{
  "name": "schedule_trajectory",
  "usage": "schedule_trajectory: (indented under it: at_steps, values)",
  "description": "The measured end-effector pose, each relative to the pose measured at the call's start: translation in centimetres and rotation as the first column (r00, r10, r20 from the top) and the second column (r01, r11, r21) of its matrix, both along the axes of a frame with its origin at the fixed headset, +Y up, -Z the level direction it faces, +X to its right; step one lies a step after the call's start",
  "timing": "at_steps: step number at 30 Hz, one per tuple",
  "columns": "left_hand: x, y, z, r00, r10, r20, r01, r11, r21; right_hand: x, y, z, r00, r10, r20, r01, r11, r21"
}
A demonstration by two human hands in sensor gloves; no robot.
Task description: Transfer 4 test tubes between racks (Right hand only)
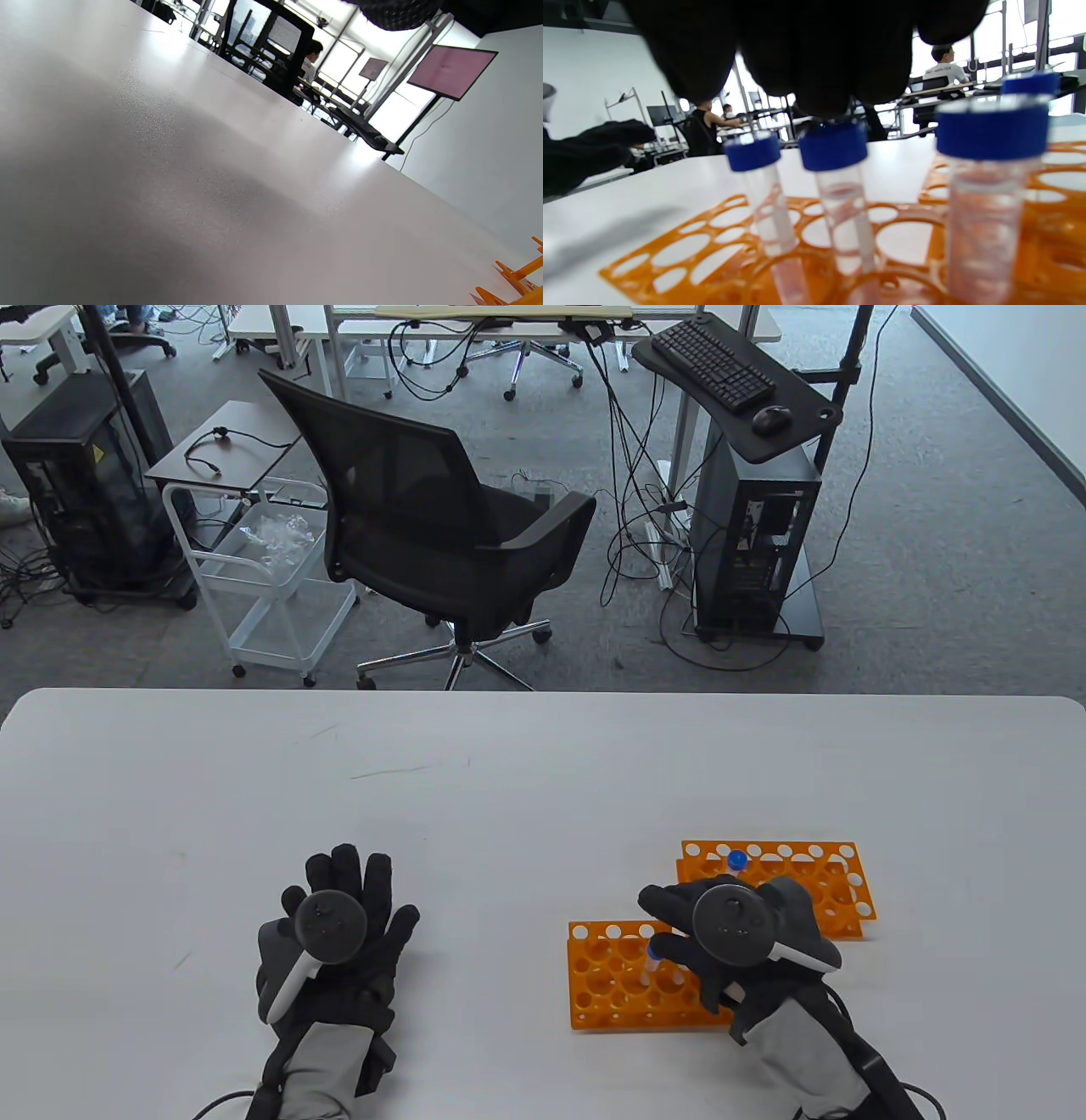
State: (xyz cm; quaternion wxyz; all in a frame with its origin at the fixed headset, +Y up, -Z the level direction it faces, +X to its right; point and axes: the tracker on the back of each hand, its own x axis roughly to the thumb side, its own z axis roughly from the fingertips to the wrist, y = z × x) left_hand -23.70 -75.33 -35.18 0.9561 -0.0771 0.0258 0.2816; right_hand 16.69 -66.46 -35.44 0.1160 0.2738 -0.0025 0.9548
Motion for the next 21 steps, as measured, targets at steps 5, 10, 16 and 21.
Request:
schedule_trajectory:
  at_steps: [5,10,16,21]
  values:
    - [-0.1,-0.1,0.0,1.000,-0.003,-0.005,0.003,1.000,-0.007,-0.6,-0.9,-0.2,0.999,0.052,-0.010,-0.053,0.998,-0.045]
    - [-0.1,-0.3,0.0,1.000,-0.011,-0.004,0.010,1.000,-0.015,-1.0,-1.3,-0.2,0.996,0.091,-0.013,-0.091,0.993,-0.069]
    - [-0.1,-0.2,0.0,1.000,-0.013,-0.004,0.013,1.000,-0.017,-1.2,-1.6,-0.2,0.997,0.072,-0.034,-0.075,0.993,-0.092]
    - [-0.1,-0.2,0.1,1.000,-0.013,-0.006,0.013,1.000,-0.019,-1.3,-1.7,-0.2,0.997,0.061,-0.048,-0.066,0.993,-0.098]
